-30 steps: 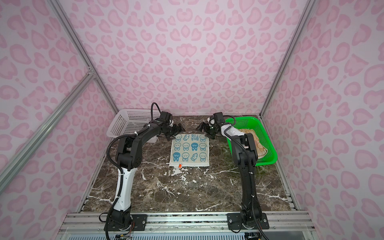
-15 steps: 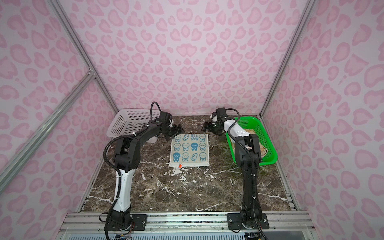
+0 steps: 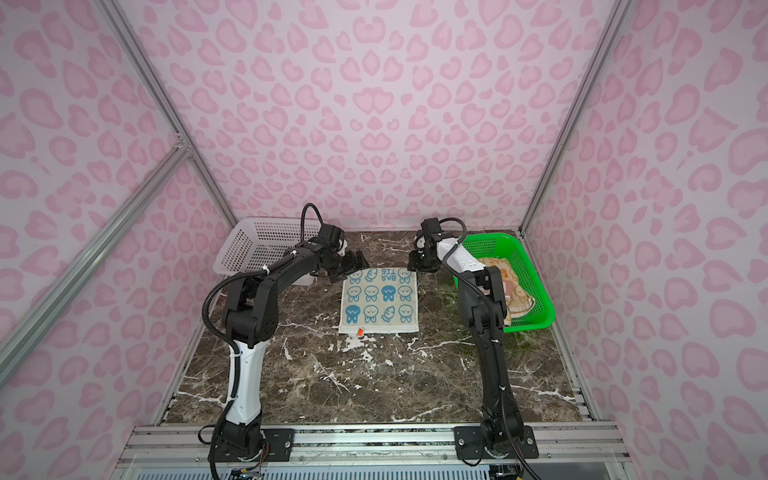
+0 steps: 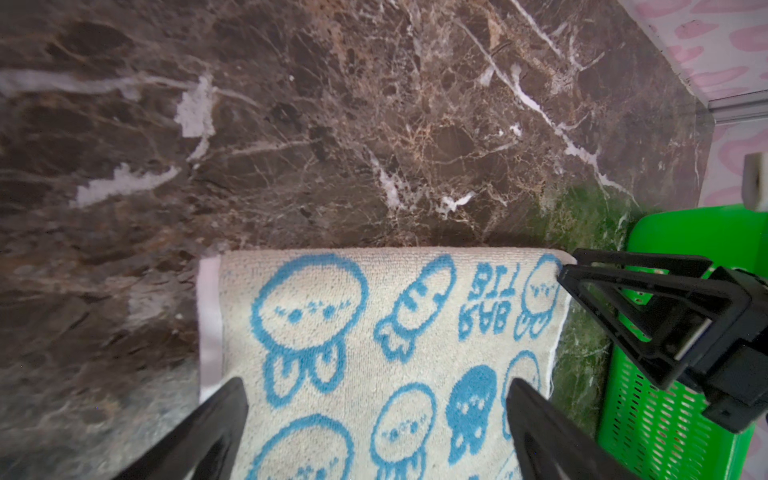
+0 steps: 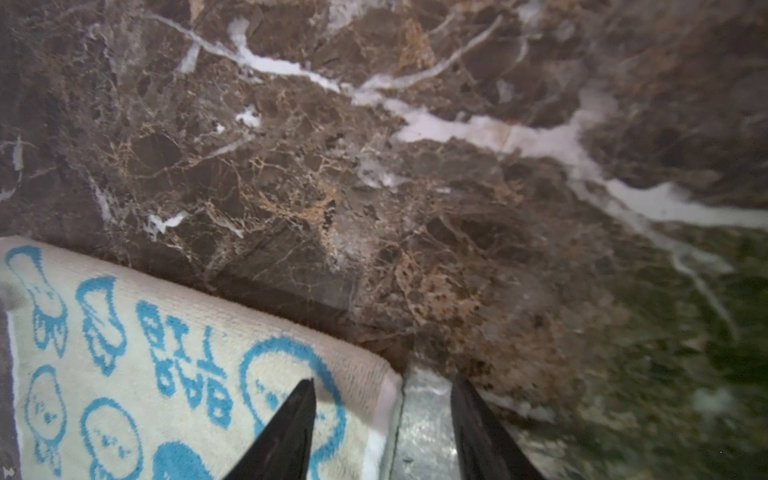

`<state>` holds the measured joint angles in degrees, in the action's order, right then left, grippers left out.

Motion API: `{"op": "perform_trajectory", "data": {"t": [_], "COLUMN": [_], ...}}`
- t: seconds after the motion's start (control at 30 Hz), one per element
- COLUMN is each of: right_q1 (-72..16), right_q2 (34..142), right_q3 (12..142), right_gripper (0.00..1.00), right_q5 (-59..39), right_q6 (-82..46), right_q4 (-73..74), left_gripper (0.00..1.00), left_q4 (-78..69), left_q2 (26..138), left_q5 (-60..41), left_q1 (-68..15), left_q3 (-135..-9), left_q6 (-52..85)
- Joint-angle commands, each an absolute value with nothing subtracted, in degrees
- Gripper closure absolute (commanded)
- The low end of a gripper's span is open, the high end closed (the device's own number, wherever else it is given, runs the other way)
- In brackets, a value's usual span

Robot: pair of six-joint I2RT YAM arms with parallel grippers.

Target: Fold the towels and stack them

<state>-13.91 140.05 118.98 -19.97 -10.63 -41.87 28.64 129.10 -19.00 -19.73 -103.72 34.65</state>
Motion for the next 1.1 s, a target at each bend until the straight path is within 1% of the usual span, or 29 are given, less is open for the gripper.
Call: {"op": "perform_trajectory", "data": {"t": [0.0,0.2,0.27,0.33,0.5,0.63,0.67,0.8,0.9,0.97,1.07], "right_q1": [-14.1,-14.6,-14.7,-14.6,-14.7,-14.6,-14.7,-14.7,-14.7,-14.6,-14.7], "right_q2": [141.8,142.7,142.8,142.9,143.2,143.3,143.3,143.4,143.4,143.4,143.5], "right_q3": [119.5,120.3,120.4,120.5,120.8,120.9,120.9,120.9,120.8,120.8,120.8], "right_gripper": [0.52,0.69,0.74,0.81,0.95,1.0,1.0,1.0,1.0,1.0,1.0], "right_q5": [-18.2,-17.9,-18.0,-18.1,-18.5,-18.8,-19.1,-19.7,-19.5,-19.5,-19.5], "right_q6": [-9.7,-9.7,-10.0,-10.2,-10.1,-10.3,-10.3,-10.4,-10.2,-10.1,-10.1], "right_q4": [-44.1,-45.1,-45.2,-45.0,-45.4,-45.3,-45.2,-45.2,-45.3,-45.4,-45.3], "left_gripper": [0.02,0.02,0.02,0.02,0.02,0.01,0.02,0.12,0.23,0.27,0.36], "left_q4": [29.0,30.8,32.8,35.0,40.8,43.7,44.0,44.3,44.8,45.2,45.4], "left_q2": [127.9,128.4,129.2,130.3,133.1,136.2,137.0,139.1,140.3,141.0,141.8], "left_q5": [-18.4,-16.9,-16.0,-14.5,-10.6,-9.8,-10.4,-11.0,-10.5,-10.6,-9.6], "left_q1": [-19.7,-19.6,-19.4,-18.9,-18.3,-17.8,-17.5,-17.5,-17.3,-17.3,-17.4], "left_q3": [-103.7,-105.1,-106.7,-108.3,-113.0,-116.7,-117.7,-120.7,-122.1,-122.7,-122.6], "left_q6": [33.9,32.6,31.5,30.2,26.4,23.9,23.5,22.2,21.1,20.4,19.6]}}
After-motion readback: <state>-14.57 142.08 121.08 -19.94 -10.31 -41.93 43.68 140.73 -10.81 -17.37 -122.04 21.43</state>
